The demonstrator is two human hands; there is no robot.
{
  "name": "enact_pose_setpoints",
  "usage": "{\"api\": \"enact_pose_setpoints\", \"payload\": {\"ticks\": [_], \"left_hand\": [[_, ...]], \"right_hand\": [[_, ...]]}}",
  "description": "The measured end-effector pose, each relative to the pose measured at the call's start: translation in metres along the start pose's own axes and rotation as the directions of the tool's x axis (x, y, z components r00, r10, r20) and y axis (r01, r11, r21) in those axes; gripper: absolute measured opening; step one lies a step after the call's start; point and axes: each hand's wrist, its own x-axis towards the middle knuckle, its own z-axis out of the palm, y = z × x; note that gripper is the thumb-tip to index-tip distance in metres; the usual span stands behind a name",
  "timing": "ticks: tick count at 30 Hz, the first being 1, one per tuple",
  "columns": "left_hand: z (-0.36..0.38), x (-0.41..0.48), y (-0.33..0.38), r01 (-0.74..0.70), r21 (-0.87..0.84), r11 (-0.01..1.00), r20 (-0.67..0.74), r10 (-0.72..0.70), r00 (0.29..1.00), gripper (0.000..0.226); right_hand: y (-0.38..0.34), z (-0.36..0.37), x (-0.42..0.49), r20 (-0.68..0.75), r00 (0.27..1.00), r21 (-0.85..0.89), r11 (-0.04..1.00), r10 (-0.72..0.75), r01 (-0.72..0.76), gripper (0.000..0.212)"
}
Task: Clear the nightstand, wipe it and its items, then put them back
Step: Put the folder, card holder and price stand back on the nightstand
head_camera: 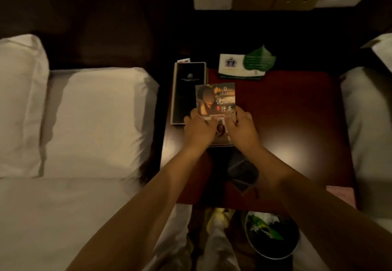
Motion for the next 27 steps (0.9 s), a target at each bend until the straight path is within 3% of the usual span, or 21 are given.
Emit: {"api": "enact_pose_setpoints", "payload": {"ticks": [7, 16, 23, 27], "left_hand": [[0.074, 0.006, 0.076, -0.053, -0.005, 0.999, 0.129, 0.054, 0.990, 0.051], [0.139, 0.037, 0.139, -0.180, -0.024, 0.983, 0.242, 0.181, 0.953, 0.043], [0.169, 0.067, 0.161, -0.312, -0.059, 0.948, 0.198, 0.317, 0.927, 0.031], [0.185, 0.073, 0.160, -0.367, -0.077, 0.927, 0.208, 0.375, 0.903, 0.042]], "right_hand": [[0.038, -0.075, 0.033, -0.155, 0.983, 0.048, 0.994, 0.101, -0.094, 0.052], [0.071, -0.139, 0.086, -0.298, 0.948, 0.146, 0.987, 0.114, -0.072, 0.057], [0.090, -0.157, 0.122, -0.347, 0.936, 0.181, 0.983, 0.057, 0.007, 0.061], [0.102, -0.164, 0.136, -0.375, 0.927, 0.183, 0.982, 0.022, 0.050, 0.066]]}}
